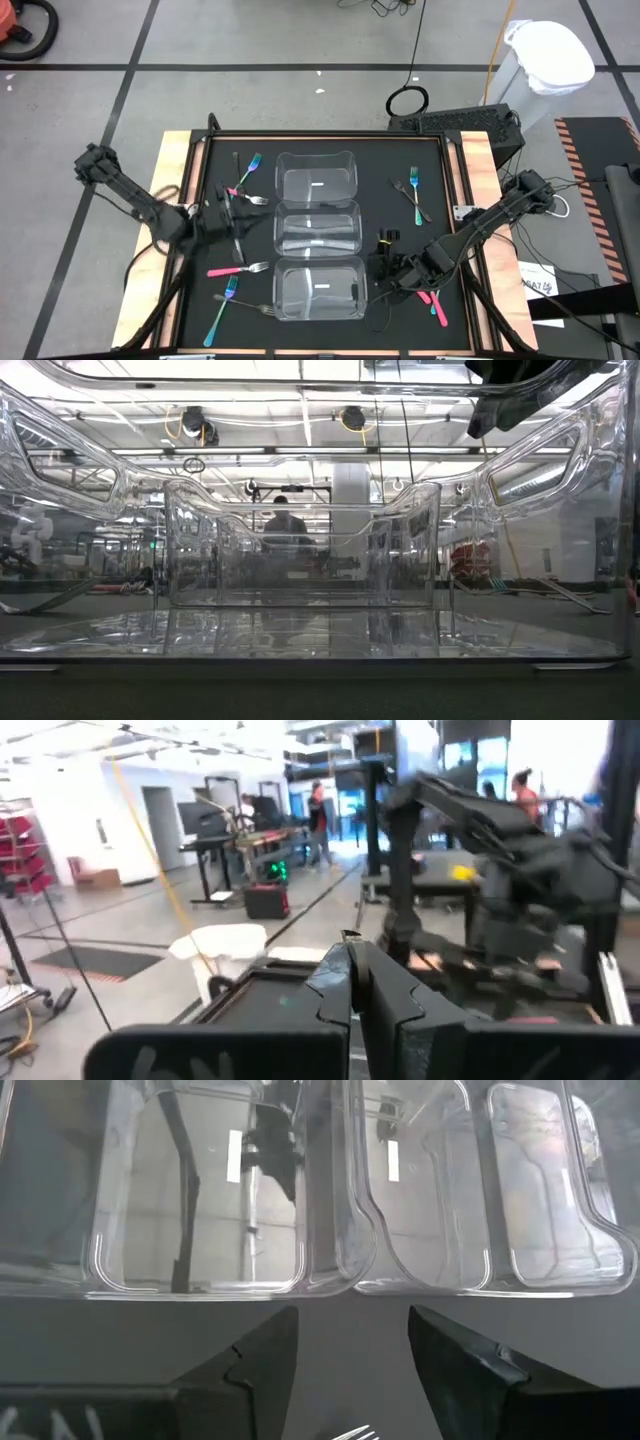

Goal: Sort silverware by color (type)
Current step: Put the middle black fork into the top transparent bin

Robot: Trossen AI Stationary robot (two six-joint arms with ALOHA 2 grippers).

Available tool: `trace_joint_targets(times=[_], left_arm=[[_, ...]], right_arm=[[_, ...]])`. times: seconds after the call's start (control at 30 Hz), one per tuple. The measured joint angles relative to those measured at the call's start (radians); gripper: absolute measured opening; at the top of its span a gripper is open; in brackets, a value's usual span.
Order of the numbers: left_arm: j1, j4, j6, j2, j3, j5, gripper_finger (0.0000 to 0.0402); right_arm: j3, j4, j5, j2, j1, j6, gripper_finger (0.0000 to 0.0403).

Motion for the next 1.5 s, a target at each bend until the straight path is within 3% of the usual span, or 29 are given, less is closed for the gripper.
trace_joint_targets(times=[0.17, 0.43, 0.67, 0.8, 1.1, 1.5], left_arm=[[0.114, 0.015, -0.083, -0.123, -0.115, 0.099, 0.0003], [0.24, 0.111, -0.23, -0.153, -0.276, 0.096, 0.0015], [0.337, 0.104, -0.264, -0.144, -0.279, 0.12, 0.0018], [0.39, 0.074, -0.364, -0.119, -0.279, 0.124, 0.002], [0.525, -0.022, -0.547, -0.054, -0.278, 0.173, 0.0021], [0.575, -0.038, -0.549, 0.009, -0.278, 0.19, 0.0021]], right_arm=[[0.0, 0.0, 0.0, 0.0, 0.0, -0.039, 0.0185], [0.0, 0.0, 0.043, 0.0, -0.001, -0.179, 0.0185], [0.0, 0.003, 0.242, 0.0, -0.005, -0.236, 0.0185], [0.0, 0.006, 0.314, 0.0, -0.013, -0.259, 0.0185], [0.0, 0.032, 0.344, 0.0, -0.039, -0.289, 0.0185], [0.0, 0.039, 0.342, 0.0, -0.038, -0.283, 0.0185]])
